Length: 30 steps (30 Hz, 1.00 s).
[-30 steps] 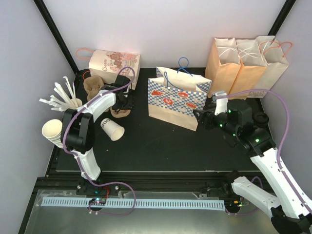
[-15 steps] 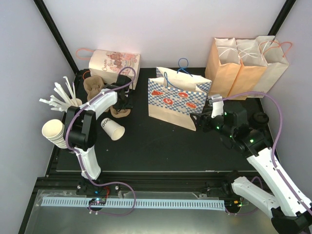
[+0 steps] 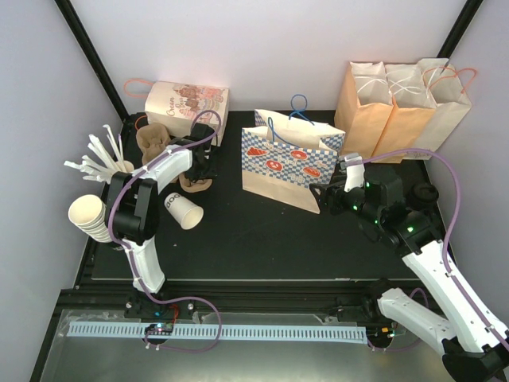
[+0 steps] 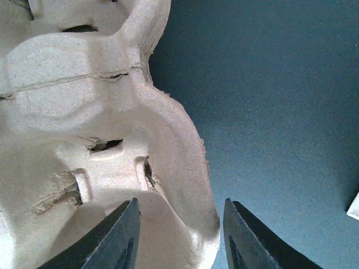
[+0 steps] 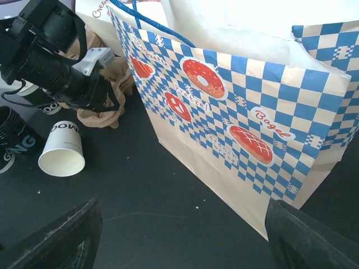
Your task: Pack the takeout coffee
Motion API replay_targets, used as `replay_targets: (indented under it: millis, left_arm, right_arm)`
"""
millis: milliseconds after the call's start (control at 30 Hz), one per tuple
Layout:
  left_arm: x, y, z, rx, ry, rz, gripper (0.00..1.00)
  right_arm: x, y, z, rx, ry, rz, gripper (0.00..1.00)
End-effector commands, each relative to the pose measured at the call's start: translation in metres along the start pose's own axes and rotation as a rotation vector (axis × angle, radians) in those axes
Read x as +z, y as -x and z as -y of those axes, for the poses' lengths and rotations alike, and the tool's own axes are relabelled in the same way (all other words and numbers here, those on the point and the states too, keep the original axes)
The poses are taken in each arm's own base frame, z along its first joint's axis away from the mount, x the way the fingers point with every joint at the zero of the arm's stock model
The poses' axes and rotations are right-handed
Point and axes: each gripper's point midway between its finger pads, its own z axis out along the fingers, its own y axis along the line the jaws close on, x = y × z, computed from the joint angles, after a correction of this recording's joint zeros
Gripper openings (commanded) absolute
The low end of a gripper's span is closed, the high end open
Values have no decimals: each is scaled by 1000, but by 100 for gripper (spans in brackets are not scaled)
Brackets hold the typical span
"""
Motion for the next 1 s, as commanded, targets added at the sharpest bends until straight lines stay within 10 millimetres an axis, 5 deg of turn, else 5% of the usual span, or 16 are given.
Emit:
replay_targets:
  millis: [0, 400, 533, 667, 967]
  left_arm:
    - [-1, 4, -1, -22, 4, 1, 44]
    - [3, -2, 5, -21, -29, -20, 43]
    - [3, -2, 5, -20, -26, -19, 32]
    - [-6, 2, 1, -14, -10, 6, 17]
    - [-41, 12, -4, -12, -8, 79, 13]
  right_arm:
    - [-6, 12, -6, -16, 24, 46, 82]
    - [-9, 15, -10, -2, 43, 58, 82]
    - [-13, 19, -12, -1, 48, 74, 82]
    - [-14, 20, -12, -1, 46, 74, 82]
    - [-14, 20, -12, 7, 52, 77, 82]
